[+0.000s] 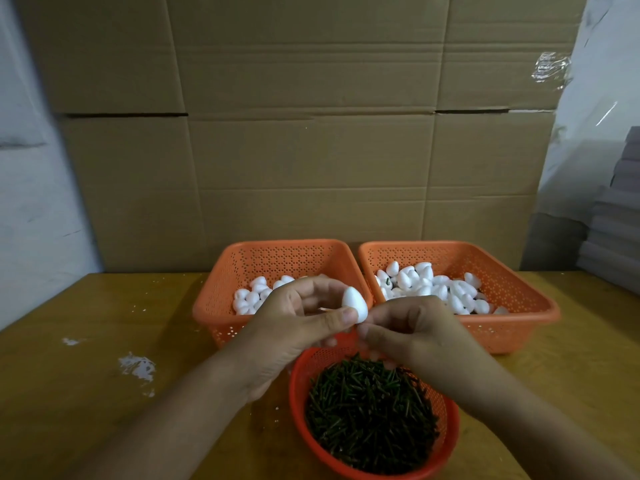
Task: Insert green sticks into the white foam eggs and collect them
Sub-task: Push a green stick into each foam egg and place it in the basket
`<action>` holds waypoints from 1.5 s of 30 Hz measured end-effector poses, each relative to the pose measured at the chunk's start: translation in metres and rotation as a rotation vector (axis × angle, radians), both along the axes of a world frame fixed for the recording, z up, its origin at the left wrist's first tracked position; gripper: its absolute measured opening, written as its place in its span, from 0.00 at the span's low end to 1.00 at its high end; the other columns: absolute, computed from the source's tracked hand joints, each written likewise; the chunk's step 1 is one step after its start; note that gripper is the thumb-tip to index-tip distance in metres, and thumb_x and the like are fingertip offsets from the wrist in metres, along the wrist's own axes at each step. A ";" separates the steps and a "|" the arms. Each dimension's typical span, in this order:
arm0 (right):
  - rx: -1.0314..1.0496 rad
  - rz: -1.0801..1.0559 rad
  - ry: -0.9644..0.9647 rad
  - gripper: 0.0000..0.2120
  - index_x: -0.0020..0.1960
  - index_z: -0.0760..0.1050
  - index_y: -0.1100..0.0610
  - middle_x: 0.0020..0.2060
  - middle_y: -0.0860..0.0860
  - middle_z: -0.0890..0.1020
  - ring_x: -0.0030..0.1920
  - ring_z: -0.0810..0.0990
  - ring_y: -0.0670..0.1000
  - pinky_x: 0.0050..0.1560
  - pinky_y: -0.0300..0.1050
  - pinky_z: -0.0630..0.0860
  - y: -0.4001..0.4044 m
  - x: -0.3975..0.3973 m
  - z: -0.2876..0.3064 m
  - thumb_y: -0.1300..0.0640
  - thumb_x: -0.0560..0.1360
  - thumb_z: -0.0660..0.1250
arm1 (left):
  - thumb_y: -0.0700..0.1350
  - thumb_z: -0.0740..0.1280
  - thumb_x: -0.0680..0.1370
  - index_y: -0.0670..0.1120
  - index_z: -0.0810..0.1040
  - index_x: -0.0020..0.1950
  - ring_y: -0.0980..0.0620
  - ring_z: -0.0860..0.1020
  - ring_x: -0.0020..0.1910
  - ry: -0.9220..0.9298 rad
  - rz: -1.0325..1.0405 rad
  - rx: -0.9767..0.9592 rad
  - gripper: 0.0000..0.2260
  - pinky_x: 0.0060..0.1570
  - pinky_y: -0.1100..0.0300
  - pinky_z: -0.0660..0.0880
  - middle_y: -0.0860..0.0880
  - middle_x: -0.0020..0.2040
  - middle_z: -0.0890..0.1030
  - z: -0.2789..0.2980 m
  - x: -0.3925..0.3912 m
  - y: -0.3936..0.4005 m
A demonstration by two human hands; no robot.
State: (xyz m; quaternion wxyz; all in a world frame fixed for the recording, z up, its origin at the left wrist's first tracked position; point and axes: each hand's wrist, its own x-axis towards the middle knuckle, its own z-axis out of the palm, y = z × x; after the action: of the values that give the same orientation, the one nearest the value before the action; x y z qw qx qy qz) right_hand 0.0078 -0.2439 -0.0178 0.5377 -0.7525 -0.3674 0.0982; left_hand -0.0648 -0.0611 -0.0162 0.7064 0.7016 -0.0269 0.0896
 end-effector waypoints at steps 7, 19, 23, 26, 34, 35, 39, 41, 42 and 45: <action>0.165 0.110 0.390 0.07 0.43 0.85 0.53 0.41 0.54 0.86 0.37 0.80 0.45 0.34 0.35 0.74 0.007 -0.005 -0.008 0.51 0.69 0.74 | 0.55 0.76 0.67 0.55 0.85 0.52 0.53 0.84 0.52 -0.014 0.014 0.046 0.14 0.52 0.58 0.79 0.49 0.55 0.85 0.000 0.000 0.001; 0.213 -0.001 0.309 0.07 0.42 0.85 0.59 0.36 0.54 0.85 0.34 0.78 0.46 0.31 0.36 0.71 0.013 -0.010 -0.011 0.55 0.72 0.74 | 0.47 0.76 0.69 0.45 0.80 0.58 0.54 0.84 0.44 -0.049 0.022 0.040 0.19 0.42 0.64 0.79 0.48 0.52 0.86 -0.002 0.001 -0.001; 0.198 0.010 0.269 0.06 0.42 0.85 0.59 0.37 0.56 0.85 0.35 0.79 0.46 0.31 0.36 0.72 0.012 -0.012 -0.010 0.59 0.76 0.71 | 0.48 0.75 0.71 0.49 0.84 0.55 0.54 0.83 0.44 -0.051 0.013 0.063 0.13 0.42 0.64 0.78 0.47 0.48 0.86 -0.005 0.002 0.001; 0.185 0.054 0.290 0.09 0.41 0.84 0.57 0.38 0.55 0.85 0.36 0.79 0.47 0.32 0.36 0.71 0.011 -0.012 -0.008 0.61 0.78 0.68 | 0.48 0.74 0.72 0.51 0.85 0.55 0.55 0.80 0.39 -0.023 -0.074 -0.009 0.12 0.42 0.65 0.77 0.46 0.47 0.85 -0.005 0.002 0.004; 0.221 0.183 0.499 0.08 0.38 0.83 0.54 0.36 0.52 0.83 0.32 0.77 0.43 0.29 0.34 0.71 0.013 -0.011 -0.006 0.56 0.74 0.68 | 0.51 0.73 0.72 0.50 0.84 0.57 0.59 0.74 0.33 0.009 -0.187 -0.034 0.15 0.42 0.66 0.76 0.52 0.48 0.85 -0.004 0.003 0.011; 0.224 0.191 0.504 0.07 0.37 0.84 0.54 0.36 0.52 0.83 0.32 0.77 0.43 0.29 0.33 0.71 0.012 -0.011 -0.007 0.55 0.72 0.69 | 0.51 0.73 0.72 0.50 0.84 0.58 0.58 0.75 0.34 0.009 -0.192 -0.033 0.15 0.43 0.65 0.76 0.51 0.47 0.85 -0.005 0.003 0.011; 0.230 0.206 0.500 0.07 0.38 0.84 0.54 0.36 0.52 0.83 0.32 0.76 0.43 0.29 0.34 0.71 0.011 -0.008 -0.009 0.53 0.70 0.69 | 0.50 0.73 0.74 0.50 0.84 0.59 0.58 0.75 0.36 0.002 -0.200 -0.025 0.14 0.44 0.65 0.77 0.51 0.47 0.84 -0.006 0.004 0.012; 0.240 0.205 0.481 0.07 0.39 0.84 0.54 0.37 0.52 0.83 0.33 0.76 0.43 0.30 0.33 0.71 0.011 -0.008 -0.010 0.53 0.72 0.69 | 0.49 0.74 0.75 0.49 0.83 0.60 0.58 0.77 0.37 -0.001 -0.185 -0.025 0.14 0.43 0.65 0.77 0.48 0.48 0.84 -0.006 0.004 0.012; 0.251 0.191 0.461 0.07 0.40 0.84 0.54 0.37 0.51 0.83 0.33 0.76 0.43 0.30 0.33 0.71 0.011 -0.008 -0.011 0.53 0.72 0.69 | 0.49 0.74 0.74 0.50 0.83 0.60 0.57 0.78 0.37 -0.004 -0.165 -0.022 0.15 0.42 0.65 0.77 0.47 0.49 0.84 -0.006 0.004 0.012; 0.317 0.074 0.414 0.07 0.40 0.84 0.54 0.37 0.51 0.83 0.33 0.77 0.43 0.30 0.34 0.70 0.011 -0.006 -0.011 0.51 0.70 0.70 | 0.54 0.74 0.74 0.53 0.82 0.61 0.56 0.80 0.40 -0.015 -0.084 -0.044 0.17 0.39 0.64 0.77 0.49 0.55 0.85 -0.004 0.005 0.012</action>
State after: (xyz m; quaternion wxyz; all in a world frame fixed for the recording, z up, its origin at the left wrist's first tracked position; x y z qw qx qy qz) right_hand 0.0020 -0.2324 -0.0287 0.7086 -0.6088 -0.2878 0.2109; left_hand -0.0598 -0.0490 -0.0203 0.7245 0.6836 -0.0598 0.0657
